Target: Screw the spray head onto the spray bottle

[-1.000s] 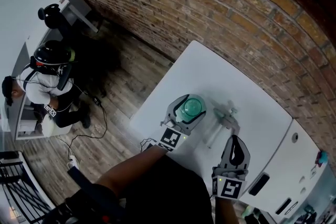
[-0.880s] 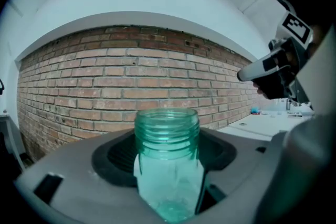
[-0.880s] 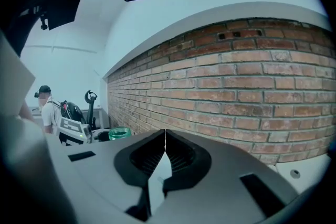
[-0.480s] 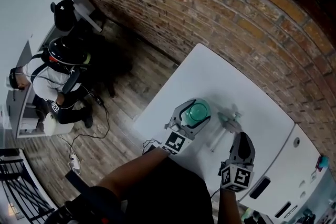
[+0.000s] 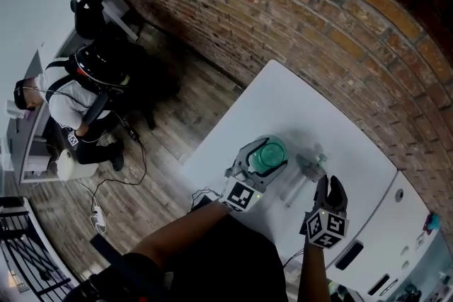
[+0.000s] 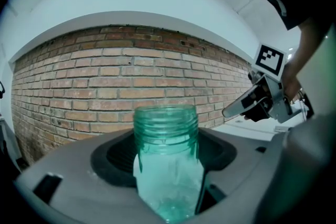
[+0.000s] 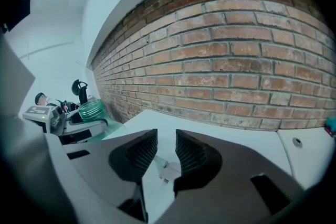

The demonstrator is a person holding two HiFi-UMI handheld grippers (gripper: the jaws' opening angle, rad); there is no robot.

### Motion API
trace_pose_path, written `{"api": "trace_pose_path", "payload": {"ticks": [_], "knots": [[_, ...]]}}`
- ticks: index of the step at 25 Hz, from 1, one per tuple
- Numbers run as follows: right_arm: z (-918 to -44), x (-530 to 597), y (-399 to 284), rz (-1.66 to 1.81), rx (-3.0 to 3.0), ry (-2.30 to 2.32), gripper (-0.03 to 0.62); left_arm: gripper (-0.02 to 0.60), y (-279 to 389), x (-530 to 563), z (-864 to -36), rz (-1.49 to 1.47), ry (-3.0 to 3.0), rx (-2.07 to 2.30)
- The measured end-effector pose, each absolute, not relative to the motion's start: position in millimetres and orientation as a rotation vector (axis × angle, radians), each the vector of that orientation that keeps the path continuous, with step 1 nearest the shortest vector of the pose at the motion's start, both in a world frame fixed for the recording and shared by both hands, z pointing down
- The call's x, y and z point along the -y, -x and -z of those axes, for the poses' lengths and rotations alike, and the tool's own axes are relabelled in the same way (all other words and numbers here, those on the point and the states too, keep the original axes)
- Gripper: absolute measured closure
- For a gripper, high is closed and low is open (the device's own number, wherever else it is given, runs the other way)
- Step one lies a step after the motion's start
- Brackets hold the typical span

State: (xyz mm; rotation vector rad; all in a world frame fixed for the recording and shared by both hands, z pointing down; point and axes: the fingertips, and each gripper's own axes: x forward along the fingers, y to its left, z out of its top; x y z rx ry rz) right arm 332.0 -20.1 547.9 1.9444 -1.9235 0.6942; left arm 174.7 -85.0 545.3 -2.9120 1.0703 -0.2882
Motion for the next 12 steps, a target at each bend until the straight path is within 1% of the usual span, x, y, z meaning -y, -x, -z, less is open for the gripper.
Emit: {"api": "trace_pose_path", "payload": {"ticks": [12], "knots": [[-578.6, 40.7, -339.4, -0.652, 1.844, -1.864, 0.500, 0.261, -173.1, 80.6, -557.6, 0.320, 2.922, -1.067]]}}
